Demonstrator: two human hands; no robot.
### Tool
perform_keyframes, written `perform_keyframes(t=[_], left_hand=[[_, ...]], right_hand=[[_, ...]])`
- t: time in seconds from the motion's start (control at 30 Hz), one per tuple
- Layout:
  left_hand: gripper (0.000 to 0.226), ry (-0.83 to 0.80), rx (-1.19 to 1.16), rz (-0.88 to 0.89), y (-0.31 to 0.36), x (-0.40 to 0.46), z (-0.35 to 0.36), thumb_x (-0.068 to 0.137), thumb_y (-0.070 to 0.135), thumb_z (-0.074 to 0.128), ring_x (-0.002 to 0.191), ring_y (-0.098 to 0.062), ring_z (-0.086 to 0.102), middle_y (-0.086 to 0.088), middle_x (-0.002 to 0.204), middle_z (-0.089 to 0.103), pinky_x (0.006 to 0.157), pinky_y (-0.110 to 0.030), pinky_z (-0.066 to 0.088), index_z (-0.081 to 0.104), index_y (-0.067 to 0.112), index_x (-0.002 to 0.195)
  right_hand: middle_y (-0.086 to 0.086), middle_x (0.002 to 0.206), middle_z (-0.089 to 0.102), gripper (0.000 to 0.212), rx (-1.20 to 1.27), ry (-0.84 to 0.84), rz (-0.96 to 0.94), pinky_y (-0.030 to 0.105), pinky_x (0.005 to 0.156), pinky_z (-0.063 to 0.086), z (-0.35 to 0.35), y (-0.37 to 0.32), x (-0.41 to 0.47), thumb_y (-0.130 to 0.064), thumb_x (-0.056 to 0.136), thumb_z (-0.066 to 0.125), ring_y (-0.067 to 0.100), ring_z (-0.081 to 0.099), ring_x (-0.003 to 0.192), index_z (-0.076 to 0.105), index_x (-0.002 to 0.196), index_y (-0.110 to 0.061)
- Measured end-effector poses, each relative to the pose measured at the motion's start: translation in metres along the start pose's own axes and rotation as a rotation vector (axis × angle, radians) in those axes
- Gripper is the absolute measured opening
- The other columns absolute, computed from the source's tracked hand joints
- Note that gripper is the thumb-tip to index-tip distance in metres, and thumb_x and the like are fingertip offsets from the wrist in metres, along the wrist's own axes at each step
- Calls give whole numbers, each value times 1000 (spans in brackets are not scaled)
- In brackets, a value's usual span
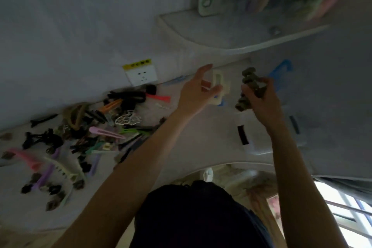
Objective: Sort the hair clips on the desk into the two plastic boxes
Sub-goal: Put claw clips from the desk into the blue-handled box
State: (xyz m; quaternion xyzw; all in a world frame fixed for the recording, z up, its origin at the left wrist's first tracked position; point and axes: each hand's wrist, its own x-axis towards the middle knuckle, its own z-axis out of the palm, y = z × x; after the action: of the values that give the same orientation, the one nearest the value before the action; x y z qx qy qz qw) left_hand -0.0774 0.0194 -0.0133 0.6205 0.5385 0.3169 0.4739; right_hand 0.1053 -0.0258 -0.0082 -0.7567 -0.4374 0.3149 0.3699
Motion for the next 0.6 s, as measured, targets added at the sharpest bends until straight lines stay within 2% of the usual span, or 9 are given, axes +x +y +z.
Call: perform_keyframes(t=[0.07,0.17,0.2,0.3,0.37,0.4,0.47,0.53,0.6], left_hand=[[62,-38,155,30,10,22,28,80,40,66,84,-20,63,-4,91,62,79,-33,50,38,32,135],[63,-80,452,54,16,47,65,81,43,63,92,-29,59,-12,102,59,79,-34,45,34,25,134],[62,-94,534,42,17,54,76,82,42,62,96,-32,58,-14,106,57,79,-36,45,33,22,133],[65,-135,748,-26,12,64,93,85,39,60,101,-37,56,-18,116,52,77,-40,45,27,16,135],[61,-143,874,-40,9,64,102,88,42,54,107,-34,52,-18,120,51,78,-39,43,29,13,136],[58,-134,933,-33,8,64,104,90,44,51,111,-33,49,-18,123,50,81,-39,42,33,11,135],[53,-82,1023,15,6,61,100,91,45,47,119,-33,41,-18,128,46,89,-39,38,41,9,130],[48,4,1004,96,-1,55,86,89,41,50,121,-33,38,-16,129,46,93,-39,35,47,12,128],[48,92,874,155,-13,42,69,85,36,56,121,-31,38,-11,131,47,95,-39,33,49,17,128]], right_hand=[[-1,93,61,48,-85,8,-43,26,70,41,-12,5,22,-46,83,61,15,58,79,39,120,-27],[-9,78,56,45,-83,-46,-126,7,51,38,-19,13,52,-34,86,62,2,53,62,39,122,-18],[-7,78,57,43,-75,-79,-131,5,48,38,-20,16,61,-31,87,61,3,53,60,40,121,-15],[12,92,60,37,-84,-207,-84,28,56,52,-16,23,76,-26,91,56,19,60,66,39,122,-13],[20,104,57,38,-282,-263,-94,42,66,57,-13,27,82,-29,94,50,30,63,78,38,127,-15],[22,110,53,38,-420,-281,-114,44,70,56,-12,28,83,-31,96,46,35,61,83,38,130,-16],[24,118,47,37,-648,-313,-162,36,68,49,-10,28,83,-31,98,39,37,58,89,37,133,-17],[24,123,45,38,-742,-369,-179,35,71,44,-6,28,84,-30,98,38,38,56,96,37,133,-15],[23,127,45,43,-732,-449,-147,39,84,47,-4,27,84,-35,97,40,38,54,106,35,136,-18]])
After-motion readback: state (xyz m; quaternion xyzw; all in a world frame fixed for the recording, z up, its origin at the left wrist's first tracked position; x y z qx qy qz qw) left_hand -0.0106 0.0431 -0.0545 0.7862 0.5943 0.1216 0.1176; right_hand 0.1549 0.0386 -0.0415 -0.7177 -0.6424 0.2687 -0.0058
